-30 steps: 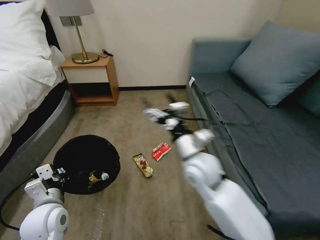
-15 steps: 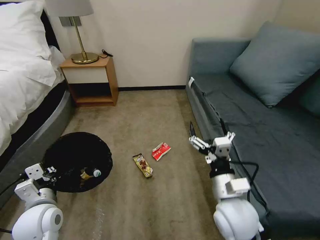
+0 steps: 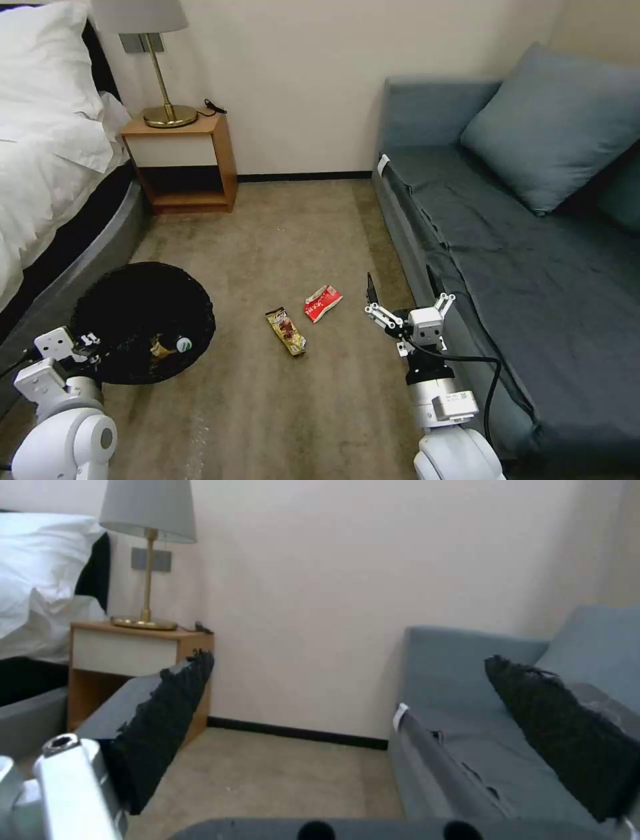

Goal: Pick up the trash bin, then pick up the garbage on the floor and place it into the trash bin.

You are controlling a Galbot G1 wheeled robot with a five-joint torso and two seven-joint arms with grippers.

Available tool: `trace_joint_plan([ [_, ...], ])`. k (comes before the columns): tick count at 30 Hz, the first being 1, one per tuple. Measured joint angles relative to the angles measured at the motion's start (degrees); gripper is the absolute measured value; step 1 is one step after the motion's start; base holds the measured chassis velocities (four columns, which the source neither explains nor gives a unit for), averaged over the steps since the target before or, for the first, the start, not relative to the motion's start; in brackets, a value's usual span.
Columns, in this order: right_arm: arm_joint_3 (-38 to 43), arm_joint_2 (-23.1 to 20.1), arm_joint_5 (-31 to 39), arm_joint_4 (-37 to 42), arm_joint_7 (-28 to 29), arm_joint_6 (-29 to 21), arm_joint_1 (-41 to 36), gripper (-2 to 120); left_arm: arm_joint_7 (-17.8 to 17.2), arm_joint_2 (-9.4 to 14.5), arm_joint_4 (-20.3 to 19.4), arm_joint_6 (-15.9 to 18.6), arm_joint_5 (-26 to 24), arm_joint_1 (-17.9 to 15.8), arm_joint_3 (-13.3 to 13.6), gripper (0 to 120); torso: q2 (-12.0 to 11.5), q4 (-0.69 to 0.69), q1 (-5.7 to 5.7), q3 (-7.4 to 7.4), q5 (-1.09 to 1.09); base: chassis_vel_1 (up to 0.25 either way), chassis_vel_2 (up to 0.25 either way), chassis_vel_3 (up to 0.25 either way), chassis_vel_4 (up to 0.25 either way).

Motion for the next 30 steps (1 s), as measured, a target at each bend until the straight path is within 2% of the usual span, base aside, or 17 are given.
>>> trace_joint_plan([
  [30,-1.9,-0.1,1.9,-2.2,-0.1,-0.3,2.4,100,0.0,-0.1,0.1,0.0,0.2,0.0,0.3,2,0.0,-0.01,0.01,0.02,0.00,-0.187,0.185,0.176,-0.185],
])
